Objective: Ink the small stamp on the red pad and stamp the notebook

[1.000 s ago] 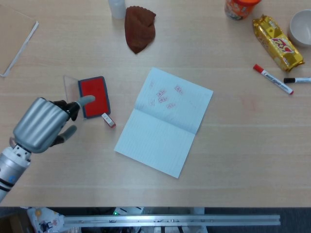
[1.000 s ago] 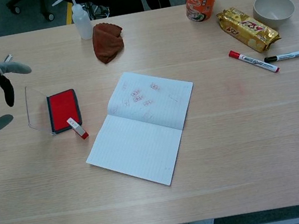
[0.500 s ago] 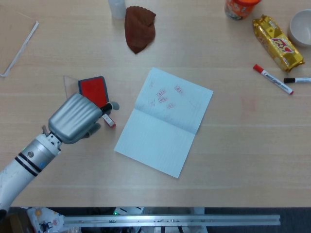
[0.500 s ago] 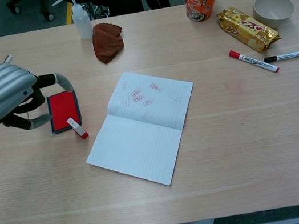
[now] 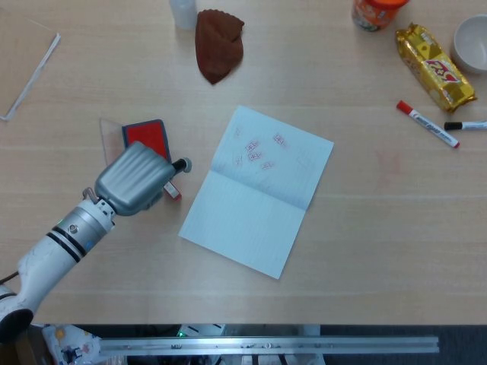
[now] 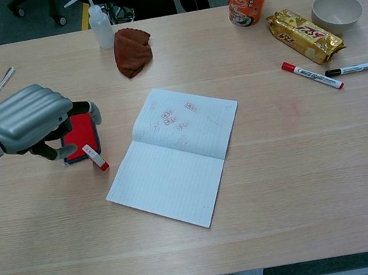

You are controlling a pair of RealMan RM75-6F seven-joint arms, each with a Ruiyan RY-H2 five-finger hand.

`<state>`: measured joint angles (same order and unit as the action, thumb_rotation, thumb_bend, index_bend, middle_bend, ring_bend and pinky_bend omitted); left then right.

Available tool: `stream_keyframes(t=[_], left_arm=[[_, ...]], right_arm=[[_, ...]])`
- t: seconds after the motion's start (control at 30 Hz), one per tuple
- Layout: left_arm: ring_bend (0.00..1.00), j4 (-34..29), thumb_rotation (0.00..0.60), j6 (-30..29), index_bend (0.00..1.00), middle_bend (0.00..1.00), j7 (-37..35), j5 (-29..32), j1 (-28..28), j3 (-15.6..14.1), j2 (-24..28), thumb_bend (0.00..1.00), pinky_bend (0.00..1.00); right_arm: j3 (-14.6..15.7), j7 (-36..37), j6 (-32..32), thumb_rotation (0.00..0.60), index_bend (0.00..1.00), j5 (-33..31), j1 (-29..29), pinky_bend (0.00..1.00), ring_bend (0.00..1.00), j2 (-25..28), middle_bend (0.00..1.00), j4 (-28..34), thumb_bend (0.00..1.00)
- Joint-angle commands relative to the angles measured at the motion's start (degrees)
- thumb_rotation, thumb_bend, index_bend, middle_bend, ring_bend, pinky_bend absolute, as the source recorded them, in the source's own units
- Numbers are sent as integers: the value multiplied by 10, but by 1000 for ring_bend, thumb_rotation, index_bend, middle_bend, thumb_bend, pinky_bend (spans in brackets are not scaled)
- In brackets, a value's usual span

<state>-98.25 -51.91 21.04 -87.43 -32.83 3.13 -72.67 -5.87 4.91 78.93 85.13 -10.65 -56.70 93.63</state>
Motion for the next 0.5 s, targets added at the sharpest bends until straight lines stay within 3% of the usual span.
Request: stream_keyframes(t=[0.03, 0.5], left_arm=[[982, 5, 600, 5, 337, 966, 8, 12, -4, -3, -7, 257, 1000], [999, 43, 600, 31, 365, 996, 59, 50, -26, -20, -48, 257, 1000]], right_arm=[[1, 0, 0, 600, 260, 0, 0, 411, 311, 0, 393, 0, 369], [3, 0, -1, 600, 260, -2, 1, 411, 311, 1, 393, -2, 369]])
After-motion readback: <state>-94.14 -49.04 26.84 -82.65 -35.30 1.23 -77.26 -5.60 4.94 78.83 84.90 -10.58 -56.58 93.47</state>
